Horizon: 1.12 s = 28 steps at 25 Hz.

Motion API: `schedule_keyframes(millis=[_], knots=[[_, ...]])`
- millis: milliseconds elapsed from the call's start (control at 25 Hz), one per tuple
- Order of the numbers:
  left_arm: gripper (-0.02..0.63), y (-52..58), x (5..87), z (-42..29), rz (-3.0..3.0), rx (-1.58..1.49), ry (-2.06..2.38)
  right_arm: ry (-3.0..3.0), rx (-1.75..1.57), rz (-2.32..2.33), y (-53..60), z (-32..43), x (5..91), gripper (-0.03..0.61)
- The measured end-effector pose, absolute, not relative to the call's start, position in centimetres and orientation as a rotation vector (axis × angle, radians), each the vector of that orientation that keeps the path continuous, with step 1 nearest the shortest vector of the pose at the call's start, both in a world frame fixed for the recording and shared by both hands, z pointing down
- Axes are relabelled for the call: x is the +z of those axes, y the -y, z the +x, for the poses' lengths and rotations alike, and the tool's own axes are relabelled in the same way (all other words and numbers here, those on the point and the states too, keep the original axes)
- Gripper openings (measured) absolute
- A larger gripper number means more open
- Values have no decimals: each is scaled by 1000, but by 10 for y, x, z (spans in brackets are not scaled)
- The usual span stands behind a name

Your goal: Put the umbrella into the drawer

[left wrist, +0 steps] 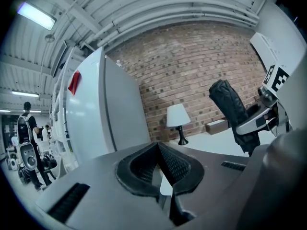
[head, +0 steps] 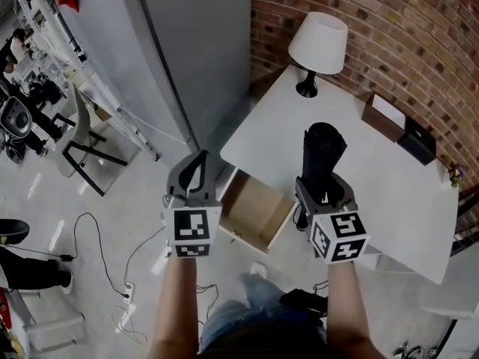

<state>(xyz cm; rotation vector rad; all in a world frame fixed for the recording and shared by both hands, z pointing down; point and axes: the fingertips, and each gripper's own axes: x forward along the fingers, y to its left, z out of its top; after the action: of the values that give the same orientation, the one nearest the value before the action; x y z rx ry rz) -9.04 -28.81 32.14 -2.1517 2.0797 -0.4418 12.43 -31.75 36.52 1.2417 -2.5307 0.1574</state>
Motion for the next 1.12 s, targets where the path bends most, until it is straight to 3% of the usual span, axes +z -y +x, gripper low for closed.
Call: schedule_keyframes(millis=[1120], knots=[[0, 275, 440, -157, -2332, -664, -2237, 2341, 437, 890, 291, 14, 523, 232]])
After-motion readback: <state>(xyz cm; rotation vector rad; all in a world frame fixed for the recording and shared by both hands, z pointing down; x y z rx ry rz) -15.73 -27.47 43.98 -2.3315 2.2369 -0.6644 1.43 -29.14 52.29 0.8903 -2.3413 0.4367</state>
